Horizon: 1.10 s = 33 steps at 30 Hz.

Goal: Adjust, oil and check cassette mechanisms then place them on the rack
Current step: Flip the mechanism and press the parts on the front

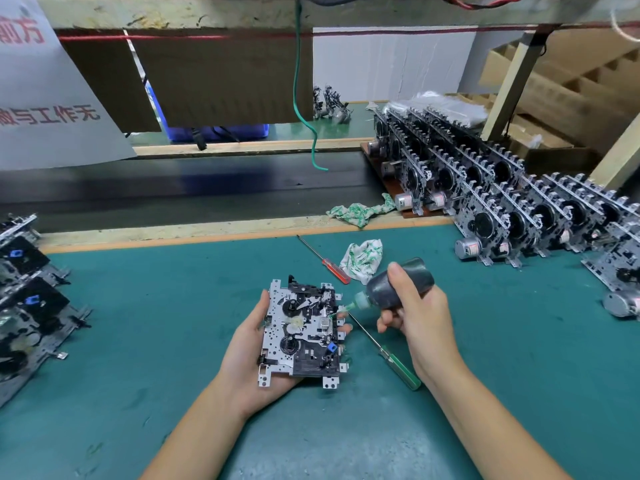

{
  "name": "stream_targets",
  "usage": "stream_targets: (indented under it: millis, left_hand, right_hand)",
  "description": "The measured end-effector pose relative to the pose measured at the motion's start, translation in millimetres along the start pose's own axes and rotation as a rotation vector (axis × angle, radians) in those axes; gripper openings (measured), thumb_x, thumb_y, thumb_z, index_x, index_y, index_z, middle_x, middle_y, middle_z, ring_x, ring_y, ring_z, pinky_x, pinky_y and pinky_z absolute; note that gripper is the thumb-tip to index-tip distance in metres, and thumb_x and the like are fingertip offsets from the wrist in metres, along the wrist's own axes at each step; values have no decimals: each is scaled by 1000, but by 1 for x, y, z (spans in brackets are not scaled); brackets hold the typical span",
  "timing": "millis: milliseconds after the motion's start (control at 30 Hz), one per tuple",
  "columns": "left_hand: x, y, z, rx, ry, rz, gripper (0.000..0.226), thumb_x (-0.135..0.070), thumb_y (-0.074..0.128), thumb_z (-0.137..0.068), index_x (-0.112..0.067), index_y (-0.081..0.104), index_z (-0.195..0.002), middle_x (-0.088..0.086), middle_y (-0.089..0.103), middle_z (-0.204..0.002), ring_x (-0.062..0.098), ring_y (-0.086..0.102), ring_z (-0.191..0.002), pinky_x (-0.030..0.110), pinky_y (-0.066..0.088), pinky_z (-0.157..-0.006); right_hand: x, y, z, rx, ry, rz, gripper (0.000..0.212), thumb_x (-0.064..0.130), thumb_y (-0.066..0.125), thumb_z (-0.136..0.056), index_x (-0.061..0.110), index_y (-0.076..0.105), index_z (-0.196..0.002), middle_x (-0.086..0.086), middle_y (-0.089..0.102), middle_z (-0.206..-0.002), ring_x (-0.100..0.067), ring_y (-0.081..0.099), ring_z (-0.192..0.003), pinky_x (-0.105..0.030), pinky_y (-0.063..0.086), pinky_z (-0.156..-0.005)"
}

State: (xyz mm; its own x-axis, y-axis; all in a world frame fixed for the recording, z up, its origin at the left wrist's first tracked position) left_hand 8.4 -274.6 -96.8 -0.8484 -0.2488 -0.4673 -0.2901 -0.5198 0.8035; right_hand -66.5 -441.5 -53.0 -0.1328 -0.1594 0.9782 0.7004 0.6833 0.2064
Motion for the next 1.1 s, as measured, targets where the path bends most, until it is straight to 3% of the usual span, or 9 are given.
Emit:
stream_targets:
  millis: [167, 233, 367, 433, 500, 567, 767, 967, 1100]
  left_hand:
    - [0, 0, 0, 8, 8, 10, 67, -55, 41, -88, 0, 65, -118, 27, 55, -130, 44, 57, -114, 57, 48, -91]
    - [0, 0, 0, 11, 12, 17, 66, -54, 42, -88, 0, 64, -119, 27, 54, -130, 44, 57, -115, 58, 47, -92]
    - [0, 0, 1, 22, 23, 2, 68, -54, 41, -88, 2, 63, -119, 28, 54, -131, 44, 56, -116, 57, 46, -95]
    - [0, 0, 1, 26, 23, 9, 68, -54, 41, -88, 2, 62, -120, 29, 53, -131, 45, 55, -116, 57, 46, -95]
    - [0, 0, 1, 26, 23, 9, 68, -54, 40, -88, 2, 62, -121, 29, 53, -132, 45, 55, -117, 58, 46, -94]
    - [0, 1, 1, 24, 22, 13, 69, -54, 41, -88, 2, 62, -121, 28, 53, -132, 45, 55, -117, 58, 47, -93]
    - [0, 0, -1, 8, 27, -2, 69, -55, 38, -90, 2, 63, -120, 28, 54, -130, 45, 56, -115, 56, 49, -92]
    - [1, 1, 0, 25, 28, -45, 69, -56, 37, -90, 1, 63, -119, 28, 54, -130, 44, 57, -114, 55, 49, -92]
    - [1, 1, 1, 52, 9, -119, 78, -65, 32, -88, -1, 64, -120, 26, 54, -131, 43, 55, -117, 55, 44, -99]
  right_hand:
    - [7, 4, 4, 94, -66, 20, 33, 39, 75, -69, 11, 58, -74, 1, 64, -59, -13, 46, -34, -22, 43, -38]
    - [10, 3, 5, 109, -93, 52, 30, 34, 81, -67, 13, 60, -71, 0, 64, -60, -13, 45, -34, -22, 43, -38]
    - [19, -8, 1, 0, -118, -28, 38, 41, 76, -61, 10, 57, -70, 2, 57, -49, -11, 45, -34, -20, 44, -38]
    - [21, -15, -3, -59, -108, -97, 37, 40, 71, -63, 8, 57, -77, 5, 52, -47, -11, 50, -38, -22, 49, -42]
    - [22, -19, -6, -60, -121, -104, 24, 26, 71, -75, 9, 57, -86, 1, 62, -56, -15, 61, -48, -23, 54, -50]
    - [20, -21, -10, -36, -123, -41, 20, 14, 69, -80, 13, 53, -92, -3, 70, -69, -15, 66, -60, -21, 55, -58]
    - [11, -23, -16, -6, -186, 287, 40, -1, 74, -74, 26, 52, -95, 6, 69, -100, -3, 64, -88, -13, 46, -76]
    - [3, -16, -12, -6, -211, 633, 34, 9, 77, -73, 25, 60, -98, 10, 67, -93, -15, 64, -91, -35, 50, -84]
    - [1, -12, -11, 5, -217, 690, 34, 17, 73, -80, 24, 55, -108, 8, 66, -94, -22, 62, -94, -36, 47, -85]
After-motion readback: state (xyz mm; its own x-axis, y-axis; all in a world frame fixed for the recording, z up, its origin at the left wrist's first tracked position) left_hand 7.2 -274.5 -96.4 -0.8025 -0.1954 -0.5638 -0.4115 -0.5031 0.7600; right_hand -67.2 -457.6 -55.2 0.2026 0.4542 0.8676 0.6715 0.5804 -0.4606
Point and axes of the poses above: each hand's wrist, its own z-axis away from the middle knuckle, its own y-axis out of the palm, x = y × z, the point moved 5 cm from there along -z, towards the middle knuckle
